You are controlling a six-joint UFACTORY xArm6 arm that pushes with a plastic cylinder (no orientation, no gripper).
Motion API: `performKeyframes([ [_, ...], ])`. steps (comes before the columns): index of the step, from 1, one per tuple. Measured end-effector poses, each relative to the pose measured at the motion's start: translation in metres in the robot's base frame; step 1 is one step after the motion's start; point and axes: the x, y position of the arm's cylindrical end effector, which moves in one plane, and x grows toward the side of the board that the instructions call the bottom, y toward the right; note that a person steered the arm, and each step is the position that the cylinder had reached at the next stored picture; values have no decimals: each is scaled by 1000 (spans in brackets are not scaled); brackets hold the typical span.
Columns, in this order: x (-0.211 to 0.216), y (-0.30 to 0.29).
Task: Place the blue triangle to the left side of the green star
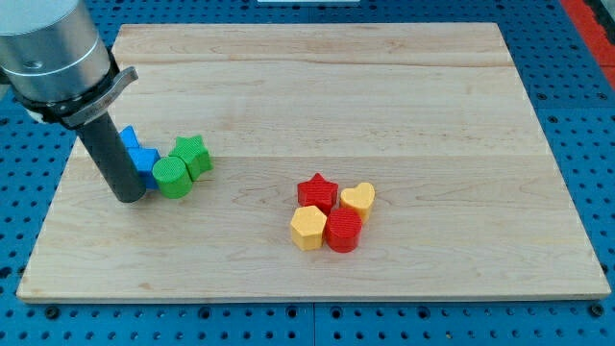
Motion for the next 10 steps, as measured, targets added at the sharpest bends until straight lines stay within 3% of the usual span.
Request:
performKeyframes([
  [1, 22, 2],
  [2, 34, 45],
  [3, 24, 6],
  [4, 19, -86],
  [5, -31, -91],
  [7, -61, -74],
  [10, -63, -9],
])
